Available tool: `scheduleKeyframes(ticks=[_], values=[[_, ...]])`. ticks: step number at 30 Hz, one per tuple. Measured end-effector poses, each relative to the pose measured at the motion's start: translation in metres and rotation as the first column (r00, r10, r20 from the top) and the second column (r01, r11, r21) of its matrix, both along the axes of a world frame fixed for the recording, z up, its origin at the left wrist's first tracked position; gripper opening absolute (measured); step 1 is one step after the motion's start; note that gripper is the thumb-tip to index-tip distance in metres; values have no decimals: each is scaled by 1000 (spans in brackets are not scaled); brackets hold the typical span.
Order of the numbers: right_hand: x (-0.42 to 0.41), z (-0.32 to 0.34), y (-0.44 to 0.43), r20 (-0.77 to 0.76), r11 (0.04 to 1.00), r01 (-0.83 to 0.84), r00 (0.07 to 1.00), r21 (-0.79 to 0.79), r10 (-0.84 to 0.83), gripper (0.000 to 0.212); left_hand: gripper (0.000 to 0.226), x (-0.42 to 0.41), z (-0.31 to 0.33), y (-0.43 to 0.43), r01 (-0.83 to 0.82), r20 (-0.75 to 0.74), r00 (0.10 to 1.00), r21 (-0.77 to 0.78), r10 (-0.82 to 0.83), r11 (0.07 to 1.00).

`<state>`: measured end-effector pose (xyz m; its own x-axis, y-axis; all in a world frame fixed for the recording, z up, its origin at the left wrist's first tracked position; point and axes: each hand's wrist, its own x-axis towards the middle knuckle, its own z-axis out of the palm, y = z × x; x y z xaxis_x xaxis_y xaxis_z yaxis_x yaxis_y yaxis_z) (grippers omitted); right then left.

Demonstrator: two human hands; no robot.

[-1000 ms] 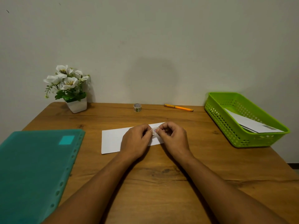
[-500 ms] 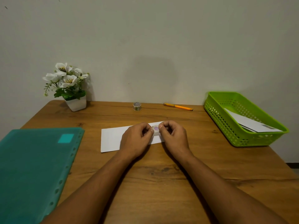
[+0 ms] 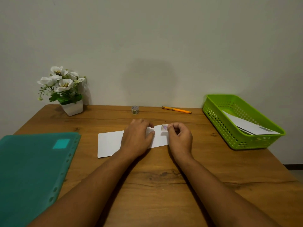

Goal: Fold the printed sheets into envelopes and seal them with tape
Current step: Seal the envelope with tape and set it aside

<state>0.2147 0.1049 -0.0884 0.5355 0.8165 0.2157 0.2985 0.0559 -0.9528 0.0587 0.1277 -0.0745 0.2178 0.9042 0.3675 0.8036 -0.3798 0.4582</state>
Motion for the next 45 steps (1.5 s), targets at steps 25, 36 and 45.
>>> scheduleKeyframes(ticks=[25,36,45], values=[[18,6,47,517,956,-86,826,-280,226,24,45,2,-14,10,56,-184,981,-35,-61,998],[20,5,50,549,953,-104,797,-285,251,19,40,1,-15,11,90,-209,974,-22,-92,996],[19,3,52,556,954,-82,797,-288,236,16,40,2,-16,12,79,-214,973,-35,-85,996]])
